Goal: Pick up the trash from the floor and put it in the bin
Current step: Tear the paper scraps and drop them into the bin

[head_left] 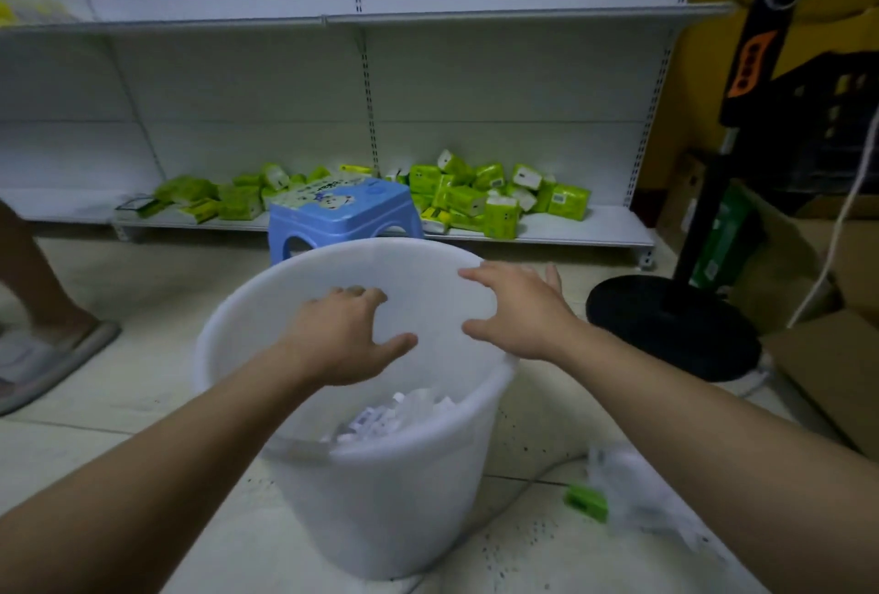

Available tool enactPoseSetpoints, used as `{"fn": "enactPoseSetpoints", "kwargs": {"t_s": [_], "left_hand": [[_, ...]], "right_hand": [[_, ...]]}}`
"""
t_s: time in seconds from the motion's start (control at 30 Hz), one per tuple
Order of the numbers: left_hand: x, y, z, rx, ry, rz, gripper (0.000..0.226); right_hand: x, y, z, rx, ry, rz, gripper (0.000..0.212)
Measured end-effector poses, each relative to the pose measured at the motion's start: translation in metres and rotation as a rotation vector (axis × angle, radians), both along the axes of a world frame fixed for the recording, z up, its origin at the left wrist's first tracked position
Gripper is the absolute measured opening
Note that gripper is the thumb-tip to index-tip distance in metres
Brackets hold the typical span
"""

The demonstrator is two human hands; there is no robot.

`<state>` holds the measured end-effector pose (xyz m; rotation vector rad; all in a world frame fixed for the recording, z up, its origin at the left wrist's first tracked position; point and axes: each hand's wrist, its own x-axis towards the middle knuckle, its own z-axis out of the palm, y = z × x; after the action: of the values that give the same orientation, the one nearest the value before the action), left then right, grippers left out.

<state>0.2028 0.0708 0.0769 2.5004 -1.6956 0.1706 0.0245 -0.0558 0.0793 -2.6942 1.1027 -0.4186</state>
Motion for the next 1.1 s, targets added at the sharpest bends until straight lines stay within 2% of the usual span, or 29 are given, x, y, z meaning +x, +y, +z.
{"fn": "enactPoseSetpoints", "kwargs": {"t_s": [0.17,0.27,0.4,0.57,0.67,0.8,0.93,1.1], "left_hand": [[-0.074,-0.038,0.013,-0.101,0.099,-0.327,0.071],[-0.116,-0.058,0.011,-0.111,0.177,-0.489,0.068],[-0.157,-0.080,-0.001,-0.088,0.230,-0.582,0.066],[-0.190,-0.099,-0.030,0.111,0.156,-0.526,0.068],[-0.207,-0.106,-0.066,0.198,0.235,-0.418,0.067],[-0.228,-0.104,-0.143,0.347,0.340,-0.339,0.069],[-0.241,-0.104,-0.208,0.397,0.435,-0.262,0.064],[-0.246,-0.103,-0.265,0.407,0.392,-0.254,0.067]], "right_hand": [[-0.057,-0.016,0.008,-0.007,0.008,-0.027,0.077],[-0.096,-0.027,0.005,-0.001,0.096,-0.056,0.083],[-0.147,-0.039,-0.002,0.021,0.254,-0.083,0.087],[-0.222,-0.039,-0.046,0.074,0.296,-0.096,0.085],[-0.261,-0.028,-0.106,0.246,0.340,-0.120,0.085],[-0.281,-0.021,-0.176,0.394,0.302,-0.146,0.084],[-0.288,-0.006,-0.226,0.471,0.303,-0.177,0.082],[-0.309,0.018,-0.266,0.428,0.401,-0.215,0.078]]}}
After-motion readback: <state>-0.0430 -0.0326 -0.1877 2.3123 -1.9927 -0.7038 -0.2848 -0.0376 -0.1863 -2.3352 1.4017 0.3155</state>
